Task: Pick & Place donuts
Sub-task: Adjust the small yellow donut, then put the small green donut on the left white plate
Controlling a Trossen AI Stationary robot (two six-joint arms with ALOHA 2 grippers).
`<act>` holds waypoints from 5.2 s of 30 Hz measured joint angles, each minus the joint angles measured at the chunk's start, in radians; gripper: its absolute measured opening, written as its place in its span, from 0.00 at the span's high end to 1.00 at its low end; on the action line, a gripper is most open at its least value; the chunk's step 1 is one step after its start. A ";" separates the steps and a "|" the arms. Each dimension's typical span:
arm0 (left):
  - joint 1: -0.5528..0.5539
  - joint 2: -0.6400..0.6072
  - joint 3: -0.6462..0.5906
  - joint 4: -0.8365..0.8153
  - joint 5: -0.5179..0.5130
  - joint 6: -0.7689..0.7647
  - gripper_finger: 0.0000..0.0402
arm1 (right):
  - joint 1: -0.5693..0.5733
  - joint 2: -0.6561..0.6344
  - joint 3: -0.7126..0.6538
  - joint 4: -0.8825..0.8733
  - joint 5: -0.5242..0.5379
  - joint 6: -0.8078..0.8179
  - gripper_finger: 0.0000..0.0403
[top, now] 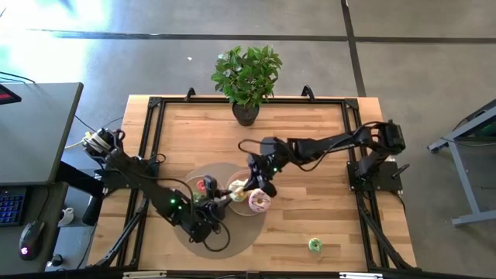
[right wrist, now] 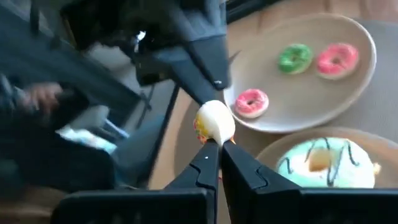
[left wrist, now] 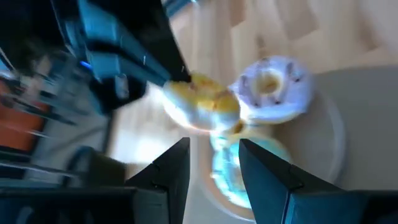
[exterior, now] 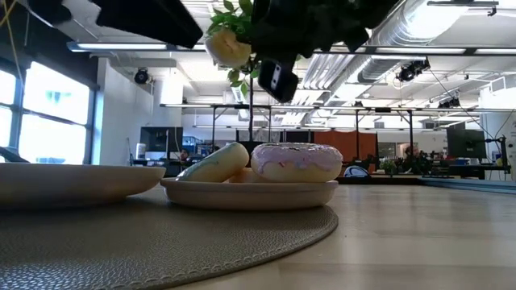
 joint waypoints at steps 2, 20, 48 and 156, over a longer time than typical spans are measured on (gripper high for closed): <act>0.000 0.013 0.000 0.033 -0.051 0.083 0.67 | -0.020 0.000 0.000 -0.010 -0.005 0.072 0.97; -0.001 0.158 0.000 0.095 -0.324 0.404 0.67 | -0.032 -0.001 0.001 0.019 0.013 0.279 0.96; 0.000 0.156 0.000 0.190 -0.244 0.479 0.67 | -0.028 -0.001 0.001 0.009 0.034 0.334 0.96; 0.149 0.101 0.028 -0.313 0.399 -0.463 0.76 | 0.084 -0.102 0.002 -0.180 0.018 0.077 0.65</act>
